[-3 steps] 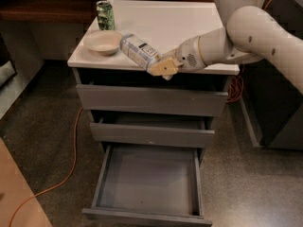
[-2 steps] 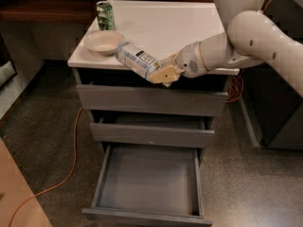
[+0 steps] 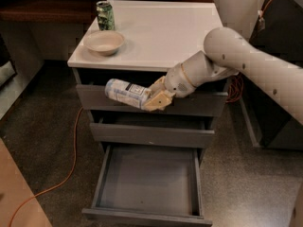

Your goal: Place blue plastic bottle into bottom drawer

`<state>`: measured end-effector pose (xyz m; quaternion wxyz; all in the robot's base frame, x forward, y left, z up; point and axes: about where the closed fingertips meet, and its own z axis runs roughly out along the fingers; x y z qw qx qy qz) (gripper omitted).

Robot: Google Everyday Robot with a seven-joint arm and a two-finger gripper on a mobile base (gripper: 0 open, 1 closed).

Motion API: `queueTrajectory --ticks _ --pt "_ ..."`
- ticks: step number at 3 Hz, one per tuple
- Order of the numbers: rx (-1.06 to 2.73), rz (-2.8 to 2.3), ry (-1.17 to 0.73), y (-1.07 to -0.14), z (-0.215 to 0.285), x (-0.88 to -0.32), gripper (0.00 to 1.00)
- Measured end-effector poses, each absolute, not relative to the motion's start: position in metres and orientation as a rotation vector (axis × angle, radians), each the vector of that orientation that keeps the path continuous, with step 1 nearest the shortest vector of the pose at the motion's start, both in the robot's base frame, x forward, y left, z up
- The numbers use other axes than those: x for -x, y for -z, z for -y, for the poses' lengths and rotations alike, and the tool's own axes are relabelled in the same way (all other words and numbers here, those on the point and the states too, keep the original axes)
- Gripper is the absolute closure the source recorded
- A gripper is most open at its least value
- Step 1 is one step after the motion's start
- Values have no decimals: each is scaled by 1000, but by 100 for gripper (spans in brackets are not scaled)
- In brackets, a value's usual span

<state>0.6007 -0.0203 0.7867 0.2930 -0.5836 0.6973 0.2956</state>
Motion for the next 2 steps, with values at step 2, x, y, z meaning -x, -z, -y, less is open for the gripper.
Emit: queueTrajectory --ticks 2 --pt "1711 -1872 -720 -722 13 -588 100"
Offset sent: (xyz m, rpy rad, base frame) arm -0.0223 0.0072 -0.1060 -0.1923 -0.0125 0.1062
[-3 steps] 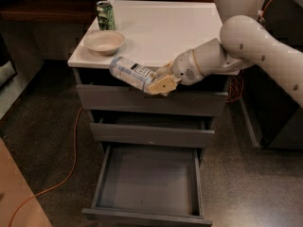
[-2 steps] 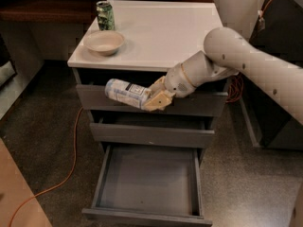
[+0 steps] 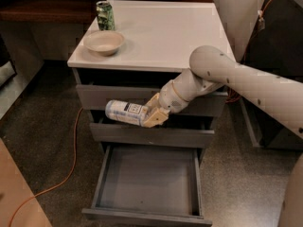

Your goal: Place blue plastic bottle into bottom drawer

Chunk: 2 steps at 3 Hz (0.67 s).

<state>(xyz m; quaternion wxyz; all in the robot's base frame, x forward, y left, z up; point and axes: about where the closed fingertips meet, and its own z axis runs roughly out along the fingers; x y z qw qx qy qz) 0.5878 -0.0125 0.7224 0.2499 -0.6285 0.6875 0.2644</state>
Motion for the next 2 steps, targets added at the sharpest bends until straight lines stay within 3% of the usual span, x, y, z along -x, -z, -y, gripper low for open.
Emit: queueTrajectory --ticks 2 --pt "1752 -1905 -668 -684 14 -583 100"
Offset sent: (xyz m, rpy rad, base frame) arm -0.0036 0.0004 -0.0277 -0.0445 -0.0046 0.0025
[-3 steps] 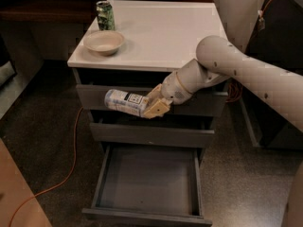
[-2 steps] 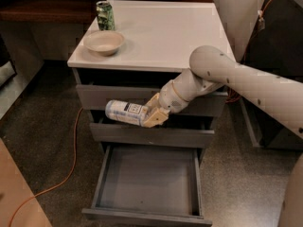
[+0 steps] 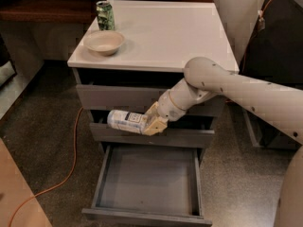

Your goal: Place blue plastic bottle into bottom drawer

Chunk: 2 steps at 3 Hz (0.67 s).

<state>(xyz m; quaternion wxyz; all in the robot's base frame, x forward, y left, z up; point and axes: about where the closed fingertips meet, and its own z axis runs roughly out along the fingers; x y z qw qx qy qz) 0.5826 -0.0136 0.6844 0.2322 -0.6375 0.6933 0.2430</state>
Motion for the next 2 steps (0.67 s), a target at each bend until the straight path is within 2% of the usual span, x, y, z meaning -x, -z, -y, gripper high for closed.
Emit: queueTrajectory --ticks 2 --pt "1853 -2029 -510 -616 72 -574 100"
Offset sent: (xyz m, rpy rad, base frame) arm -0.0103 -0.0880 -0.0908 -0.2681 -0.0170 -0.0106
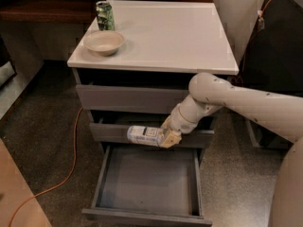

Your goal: Place blue plastic bottle into bottom drawer

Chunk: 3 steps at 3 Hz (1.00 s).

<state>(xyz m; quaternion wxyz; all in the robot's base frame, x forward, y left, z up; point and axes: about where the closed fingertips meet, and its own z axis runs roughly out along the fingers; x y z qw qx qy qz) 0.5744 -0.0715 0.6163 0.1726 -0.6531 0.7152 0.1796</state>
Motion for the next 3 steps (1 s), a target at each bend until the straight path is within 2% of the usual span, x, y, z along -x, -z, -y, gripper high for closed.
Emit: queueTrajectory --ticks 3 --pt "1999 -2085 -401 -517 119 -581 100"
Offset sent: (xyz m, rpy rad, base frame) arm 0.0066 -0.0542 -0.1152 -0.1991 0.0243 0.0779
